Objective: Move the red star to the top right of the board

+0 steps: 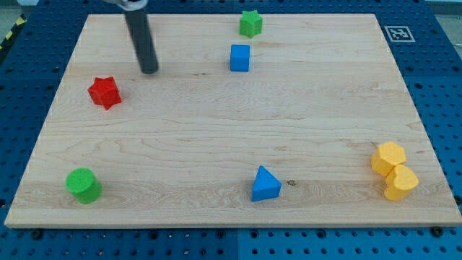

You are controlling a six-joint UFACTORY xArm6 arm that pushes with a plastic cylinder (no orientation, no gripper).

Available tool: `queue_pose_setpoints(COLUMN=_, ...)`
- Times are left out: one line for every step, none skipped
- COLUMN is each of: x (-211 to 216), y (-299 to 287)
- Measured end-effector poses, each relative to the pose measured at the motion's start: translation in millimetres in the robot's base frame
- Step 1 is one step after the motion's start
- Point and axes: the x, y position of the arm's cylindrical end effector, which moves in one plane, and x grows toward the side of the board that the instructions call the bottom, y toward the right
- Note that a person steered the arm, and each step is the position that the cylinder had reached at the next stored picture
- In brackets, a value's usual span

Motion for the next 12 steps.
queue_pose_setpoints(x=9.7, y=-80.7)
queue_pose_setpoints(x=28.2, y=-119.4)
queue_pose_setpoints(x=29.6, y=-102.9)
queue_pose_setpoints(x=45.3, y=-75.8)
queue_pose_setpoints(x=58.0, y=-43.5)
queue_pose_setpoints(x=71.3, y=-14.4)
queue_pose_setpoints(x=103.2, y=-9.8)
queue_pose_setpoints(x=115.6, y=10.5)
queue_pose_setpoints(x=108.9, y=39.4)
queue_pose_setpoints(x=107.5, y=68.1)
queue_pose_setpoints(x=101.0, y=70.1)
queue_pose_setpoints(x=90.4, y=49.2)
